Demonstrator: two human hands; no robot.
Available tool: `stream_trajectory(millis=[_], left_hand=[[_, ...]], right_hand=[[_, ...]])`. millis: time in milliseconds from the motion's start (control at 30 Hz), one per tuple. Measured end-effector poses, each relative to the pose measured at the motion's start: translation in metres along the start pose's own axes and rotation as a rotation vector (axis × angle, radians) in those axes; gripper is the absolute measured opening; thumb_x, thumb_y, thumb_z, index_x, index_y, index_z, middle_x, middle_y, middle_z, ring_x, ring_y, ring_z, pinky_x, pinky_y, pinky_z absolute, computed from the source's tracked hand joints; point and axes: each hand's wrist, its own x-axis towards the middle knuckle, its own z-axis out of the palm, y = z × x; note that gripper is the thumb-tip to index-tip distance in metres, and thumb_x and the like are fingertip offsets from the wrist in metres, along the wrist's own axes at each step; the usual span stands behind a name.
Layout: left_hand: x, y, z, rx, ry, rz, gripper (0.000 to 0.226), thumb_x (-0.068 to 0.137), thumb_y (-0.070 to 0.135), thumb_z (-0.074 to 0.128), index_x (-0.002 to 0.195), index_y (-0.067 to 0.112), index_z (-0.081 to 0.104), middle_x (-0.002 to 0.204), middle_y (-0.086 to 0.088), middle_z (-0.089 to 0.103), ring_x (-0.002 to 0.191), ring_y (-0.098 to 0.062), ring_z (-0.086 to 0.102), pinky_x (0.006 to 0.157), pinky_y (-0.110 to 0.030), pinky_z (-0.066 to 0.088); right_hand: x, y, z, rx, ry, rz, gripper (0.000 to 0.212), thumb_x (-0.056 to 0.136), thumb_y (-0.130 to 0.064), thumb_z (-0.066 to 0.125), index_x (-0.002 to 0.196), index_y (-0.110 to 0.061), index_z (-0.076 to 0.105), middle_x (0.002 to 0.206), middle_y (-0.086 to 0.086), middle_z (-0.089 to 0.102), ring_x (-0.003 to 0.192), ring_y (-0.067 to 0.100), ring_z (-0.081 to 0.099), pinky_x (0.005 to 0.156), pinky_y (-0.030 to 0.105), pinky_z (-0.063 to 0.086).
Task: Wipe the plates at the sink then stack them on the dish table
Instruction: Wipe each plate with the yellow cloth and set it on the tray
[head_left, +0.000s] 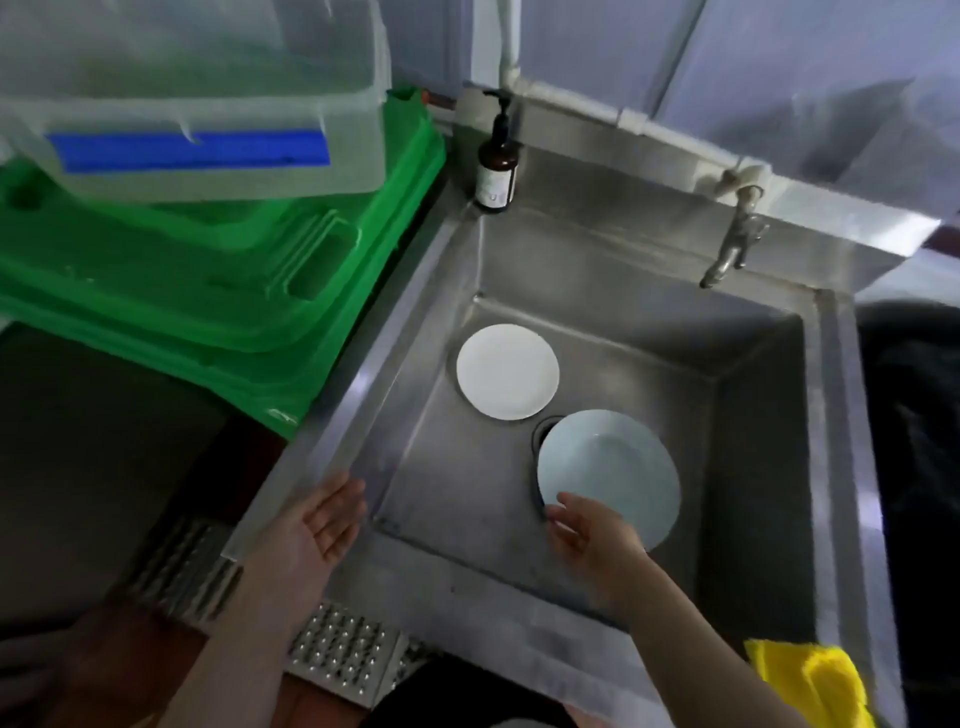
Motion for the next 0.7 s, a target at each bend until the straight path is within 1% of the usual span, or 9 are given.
stream_trajectory(millis=[67,133,233,300,333,433,533,633,700], left_hand=[[0.005,-0.001,0.0,0.014,0.05,-0.028,0.03,0.101,0.02,0.035,0.099,0.014,0.065,0.084,0.002,0.075,0.092,-0.017,0.064,0.082,-0.029,0.045],[0.01,-0.002,0.0,0.05,0.077,-0.045,0.03,0.101,0.02,0.036,0.101,0.012,0.065,0.088,0.0,0.075,0.093,-0.018,0.064,0.081,-0.03,0.046],[0.017,-0.002,0.001,0.114,0.089,-0.056,0.029,0.1,0.018,0.038,0.105,0.011,0.066,0.097,-0.003,0.075,0.091,-0.019,0.067,0.079,-0.031,0.047],[0.023,0.0,-0.001,0.153,0.114,-0.049,0.029,0.1,0.015,0.038,0.104,0.012,0.067,0.098,-0.003,0.075,0.086,-0.017,0.07,0.075,-0.029,0.048],[0.025,0.001,-0.003,0.163,0.13,-0.046,0.029,0.1,0.015,0.038,0.104,0.013,0.067,0.098,-0.002,0.076,0.084,-0.015,0.072,0.074,-0.028,0.048],[0.031,0.001,-0.009,0.135,0.155,-0.04,0.029,0.099,0.013,0.038,0.106,0.014,0.067,0.1,-0.003,0.075,0.084,-0.015,0.072,0.075,-0.028,0.05],[0.038,0.001,-0.014,0.098,0.174,-0.039,0.031,0.098,0.011,0.038,0.11,0.013,0.066,0.102,-0.005,0.075,0.086,-0.016,0.072,0.079,-0.032,0.049],[0.042,0.004,-0.014,0.08,0.164,-0.034,0.032,0.099,0.011,0.036,0.112,0.014,0.065,0.105,-0.005,0.074,0.09,-0.016,0.072,0.08,-0.031,0.048],[0.043,0.006,-0.013,0.08,0.159,-0.022,0.031,0.099,0.012,0.036,0.114,0.014,0.064,0.107,-0.005,0.074,0.095,-0.018,0.071,0.082,-0.031,0.049]], right_hand=[[0.022,-0.002,0.015,-0.078,0.027,0.054,0.007,0.089,-0.005,0.061,0.095,-0.002,0.062,0.069,0.012,0.066,0.057,0.021,0.058,0.05,0.025,0.049],[0.047,-0.005,0.028,-0.146,0.053,0.099,0.002,0.09,-0.003,0.06,0.087,-0.002,0.06,0.062,0.011,0.064,0.053,0.02,0.06,0.042,0.023,0.05],[0.09,-0.01,0.054,-0.222,0.067,0.115,0.006,0.091,0.0,0.057,0.085,0.0,0.059,0.063,0.012,0.062,0.048,0.018,0.06,0.045,0.024,0.05],[0.116,-0.014,0.075,-0.272,0.069,0.103,0.008,0.093,-0.002,0.057,0.085,-0.001,0.058,0.057,0.011,0.063,0.043,0.017,0.059,0.041,0.022,0.048],[0.129,-0.015,0.085,-0.305,0.063,0.09,0.012,0.093,-0.005,0.058,0.082,-0.002,0.058,0.058,0.011,0.063,0.041,0.017,0.058,0.039,0.022,0.046],[0.159,-0.022,0.116,-0.444,0.005,0.056,0.016,0.093,-0.016,0.062,0.08,-0.007,0.058,0.077,0.012,0.061,0.054,0.022,0.053,0.044,0.024,0.041],[0.183,-0.028,0.139,-0.477,0.034,0.045,0.019,0.091,-0.023,0.064,0.085,-0.007,0.057,0.075,0.01,0.058,0.054,0.02,0.05,0.038,0.022,0.037],[0.199,-0.036,0.151,-0.453,0.065,0.076,0.027,0.092,-0.036,0.059,0.084,-0.012,0.052,0.074,0.005,0.056,0.054,0.015,0.052,0.045,0.028,0.043],[0.208,-0.04,0.156,-0.442,0.061,0.104,0.034,0.095,-0.043,0.052,0.102,-0.01,0.054,0.089,0.006,0.061,0.059,0.013,0.055,0.049,0.025,0.05]])
